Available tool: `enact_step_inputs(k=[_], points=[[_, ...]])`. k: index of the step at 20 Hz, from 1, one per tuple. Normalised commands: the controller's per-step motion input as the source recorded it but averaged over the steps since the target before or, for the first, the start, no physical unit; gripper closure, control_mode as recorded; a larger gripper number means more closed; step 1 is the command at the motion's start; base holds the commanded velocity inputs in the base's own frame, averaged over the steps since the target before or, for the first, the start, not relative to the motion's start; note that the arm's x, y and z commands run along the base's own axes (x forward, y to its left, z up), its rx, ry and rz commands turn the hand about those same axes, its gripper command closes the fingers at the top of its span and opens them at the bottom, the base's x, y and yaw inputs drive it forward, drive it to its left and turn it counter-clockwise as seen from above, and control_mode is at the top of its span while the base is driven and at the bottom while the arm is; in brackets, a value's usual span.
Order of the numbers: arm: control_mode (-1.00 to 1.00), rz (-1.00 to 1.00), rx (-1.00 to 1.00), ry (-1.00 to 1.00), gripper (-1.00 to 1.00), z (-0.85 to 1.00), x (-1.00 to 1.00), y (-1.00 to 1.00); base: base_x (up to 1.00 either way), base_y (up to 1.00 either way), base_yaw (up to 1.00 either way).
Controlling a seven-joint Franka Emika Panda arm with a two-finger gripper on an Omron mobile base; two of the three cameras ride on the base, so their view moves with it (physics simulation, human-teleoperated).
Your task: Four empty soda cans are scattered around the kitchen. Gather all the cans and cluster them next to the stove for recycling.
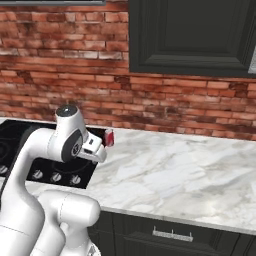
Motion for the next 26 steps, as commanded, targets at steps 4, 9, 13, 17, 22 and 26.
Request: enact_step_inputs(k=[4,9,13,17,22,26], points=[[1.00,0.00,0.00,0.00,-1.00,0.00,0.00,0.00,-0.85,-0.48,-0.05],[1.00,0.00,0.00,0.00,-1.00,0.00,0.00,0.00,-0.56,-0.55,-0.47],[1.00,0.00,0.00,0.00,-1.00,0.00,0.00,0.00,-0.21,-0.39,-0.78],[1.00,0.00,0.00,0.00,-1.00,0.00,0.00,0.00,-0.03,-0.38,-0.83],[1.00,0.00,0.00,0.00,-1.00,0.00,0.00,0.00,0.00,-0.25,-0.88],[1.00,0.00,0.00,0.00,-1.00,0.00,0.00,0.00,0.00,-0.15,-0.93]])
